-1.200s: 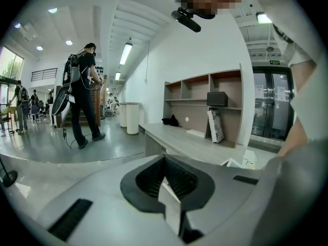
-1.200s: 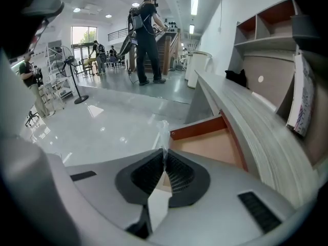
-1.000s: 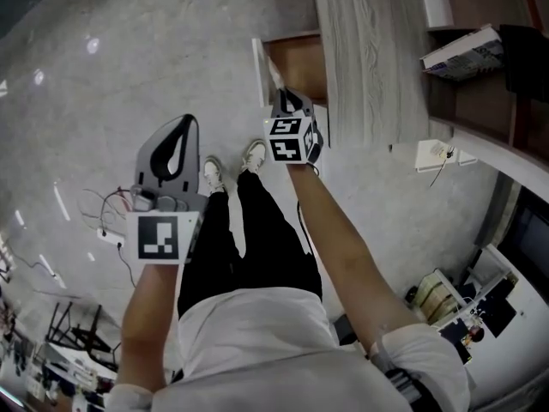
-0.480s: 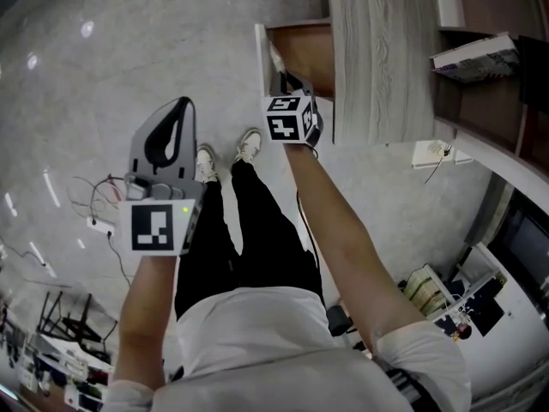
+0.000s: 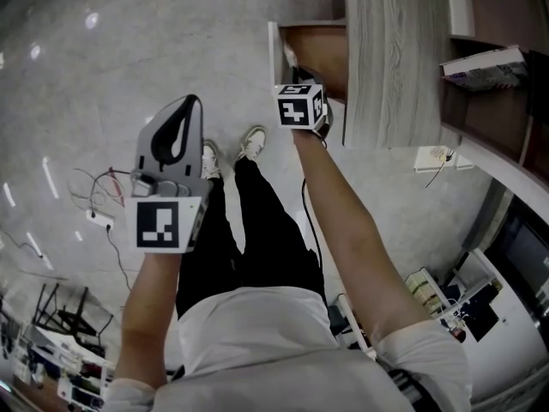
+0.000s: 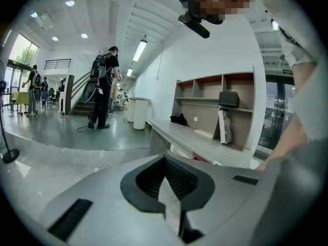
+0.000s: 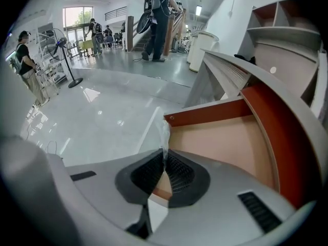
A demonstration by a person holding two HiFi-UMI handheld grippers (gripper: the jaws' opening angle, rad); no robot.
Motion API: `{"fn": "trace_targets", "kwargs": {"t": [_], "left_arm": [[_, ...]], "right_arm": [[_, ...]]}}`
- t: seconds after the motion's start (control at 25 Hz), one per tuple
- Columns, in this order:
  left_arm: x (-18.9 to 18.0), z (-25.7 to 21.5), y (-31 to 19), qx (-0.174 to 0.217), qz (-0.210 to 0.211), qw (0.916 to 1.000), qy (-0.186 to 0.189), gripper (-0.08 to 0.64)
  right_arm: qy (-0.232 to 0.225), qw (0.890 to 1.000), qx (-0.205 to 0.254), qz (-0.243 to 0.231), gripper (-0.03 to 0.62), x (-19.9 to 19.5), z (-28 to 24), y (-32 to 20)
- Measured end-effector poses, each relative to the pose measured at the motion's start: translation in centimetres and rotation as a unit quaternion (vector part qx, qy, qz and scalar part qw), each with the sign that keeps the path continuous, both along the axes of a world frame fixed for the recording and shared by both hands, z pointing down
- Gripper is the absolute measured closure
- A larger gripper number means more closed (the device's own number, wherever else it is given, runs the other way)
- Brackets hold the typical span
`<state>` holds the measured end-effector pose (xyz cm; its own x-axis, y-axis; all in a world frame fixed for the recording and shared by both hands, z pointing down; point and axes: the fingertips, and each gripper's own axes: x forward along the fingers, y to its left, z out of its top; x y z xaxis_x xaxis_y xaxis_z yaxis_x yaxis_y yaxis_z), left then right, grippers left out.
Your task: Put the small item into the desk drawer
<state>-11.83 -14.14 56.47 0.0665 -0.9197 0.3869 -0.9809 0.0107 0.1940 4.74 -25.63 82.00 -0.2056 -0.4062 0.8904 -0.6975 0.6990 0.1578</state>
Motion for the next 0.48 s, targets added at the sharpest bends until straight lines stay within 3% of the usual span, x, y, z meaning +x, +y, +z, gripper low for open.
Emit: {"fn": "trace_targets", "kwargs": {"t": [0.48], "left_arm": [[-0.2,0.4,1.2,-0.012,-0.001,0.9999,0.003,0.541]], "right_arm": [[0.017,1.0,-0.017,0.01,0.561,0.1,0.7,-0.9]]}}
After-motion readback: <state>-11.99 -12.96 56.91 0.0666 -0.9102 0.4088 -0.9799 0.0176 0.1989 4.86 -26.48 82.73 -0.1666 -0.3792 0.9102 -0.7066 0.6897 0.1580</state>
